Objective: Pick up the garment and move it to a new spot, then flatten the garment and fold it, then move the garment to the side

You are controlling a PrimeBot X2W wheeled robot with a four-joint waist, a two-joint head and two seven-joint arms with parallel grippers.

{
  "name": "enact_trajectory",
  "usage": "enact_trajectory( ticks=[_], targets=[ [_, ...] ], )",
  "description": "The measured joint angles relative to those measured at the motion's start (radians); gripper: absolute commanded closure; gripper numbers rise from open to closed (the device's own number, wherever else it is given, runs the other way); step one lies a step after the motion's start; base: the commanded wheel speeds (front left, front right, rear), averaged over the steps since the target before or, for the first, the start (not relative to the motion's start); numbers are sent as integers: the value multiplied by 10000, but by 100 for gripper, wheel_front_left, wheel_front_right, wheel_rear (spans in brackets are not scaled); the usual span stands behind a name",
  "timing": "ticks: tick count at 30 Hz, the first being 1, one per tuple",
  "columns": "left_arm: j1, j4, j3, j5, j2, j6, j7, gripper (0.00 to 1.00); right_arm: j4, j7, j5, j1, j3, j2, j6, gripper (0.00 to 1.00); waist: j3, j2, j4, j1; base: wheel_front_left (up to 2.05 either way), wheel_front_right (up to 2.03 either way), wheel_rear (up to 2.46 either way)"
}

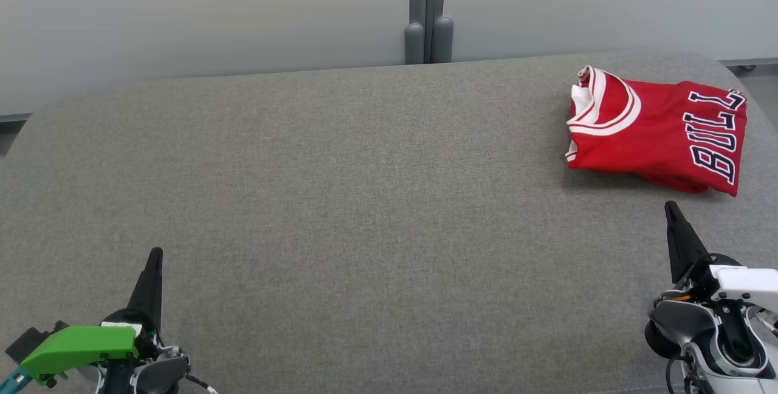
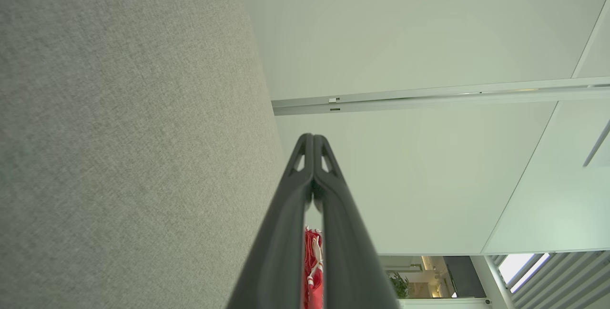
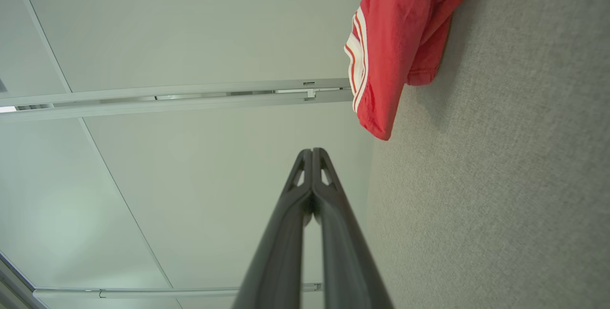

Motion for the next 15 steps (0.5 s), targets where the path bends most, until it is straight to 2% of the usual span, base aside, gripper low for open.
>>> enact_trajectory(
  ticks=[15],
  targets=[
    [0, -10, 4, 0, -2, 0, 10, 100, -4, 2, -8, 0, -13, 8, 0, 100, 1, 0, 0, 0, 0, 0, 0]
  ],
)
